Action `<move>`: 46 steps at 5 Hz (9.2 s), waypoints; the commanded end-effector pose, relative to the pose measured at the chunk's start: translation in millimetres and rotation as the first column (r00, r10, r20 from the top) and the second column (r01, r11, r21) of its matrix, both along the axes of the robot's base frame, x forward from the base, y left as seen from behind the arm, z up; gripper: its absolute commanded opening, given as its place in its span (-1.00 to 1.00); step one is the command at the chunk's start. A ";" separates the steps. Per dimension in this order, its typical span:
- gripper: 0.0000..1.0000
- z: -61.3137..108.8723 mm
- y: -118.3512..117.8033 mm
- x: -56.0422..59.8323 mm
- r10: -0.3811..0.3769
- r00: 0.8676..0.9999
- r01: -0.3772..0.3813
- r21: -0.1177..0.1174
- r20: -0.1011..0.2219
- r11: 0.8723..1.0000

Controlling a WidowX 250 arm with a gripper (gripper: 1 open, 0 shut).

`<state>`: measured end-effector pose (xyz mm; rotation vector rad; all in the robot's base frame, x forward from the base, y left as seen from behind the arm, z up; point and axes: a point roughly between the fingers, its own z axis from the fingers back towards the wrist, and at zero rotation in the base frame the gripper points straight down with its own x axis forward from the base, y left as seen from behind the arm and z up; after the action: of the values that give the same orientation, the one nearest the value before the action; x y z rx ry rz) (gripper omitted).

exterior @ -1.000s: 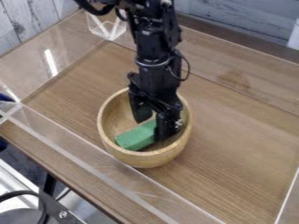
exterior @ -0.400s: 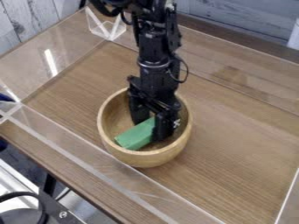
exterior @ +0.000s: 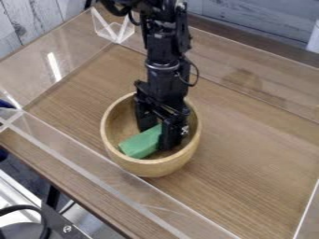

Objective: Remove the green block from inside the brown bowl and put it on the table

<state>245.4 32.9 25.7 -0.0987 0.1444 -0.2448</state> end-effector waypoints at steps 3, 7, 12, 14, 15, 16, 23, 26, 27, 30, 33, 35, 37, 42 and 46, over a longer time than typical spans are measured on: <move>1.00 -5.9 6.6 2.2 -0.007 1.000 0.007 -0.006 -0.030 1.000; 1.00 -14.4 10.6 -3.2 0.005 0.999 -0.006 -0.017 -0.054 1.000; -1.00 -9.9 6.7 5.2 -0.002 0.997 0.001 -0.012 -0.071 1.000; -1.00 -3.5 2.8 5.0 -0.002 0.999 0.000 -0.039 -0.044 0.999; -1.00 -2.3 -2.9 4.5 -0.004 1.000 0.002 -0.066 -0.025 0.998; -1.00 0.5 -6.9 0.2 -0.015 1.000 0.015 -0.086 0.000 0.996; -1.00 9.4 -24.1 3.2 0.054 0.998 -0.050 -0.157 0.020 0.986; -1.00 7.0 -29.0 5.1 -0.031 0.997 0.041 -0.164 0.065 0.986; -1.00 4.5 -32.8 4.1 -0.037 0.995 0.052 -0.160 0.093 0.986; -1.00 -2.0 -34.8 4.2 -0.071 0.992 0.086 -0.147 0.104 0.985; -1.00 8.9 -32.8 -7.7 -0.112 0.991 0.118 -0.091 0.073 0.989; -1.00 4.3 -36.4 -10.6 -0.068 0.997 0.071 -0.077 0.049 0.995; -1.00 23.1 -30.9 2.8 -0.019 0.997 0.024 -0.072 0.072 0.997; -1.00 106.4 62.7 54.5 0.045 0.956 -0.029 -0.058 0.288 0.998; 1.00 41.0 50.6 24.4 0.086 0.963 -0.089 0.002 0.254 0.996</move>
<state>263.0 79.9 53.4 -0.0855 -0.0667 -0.1643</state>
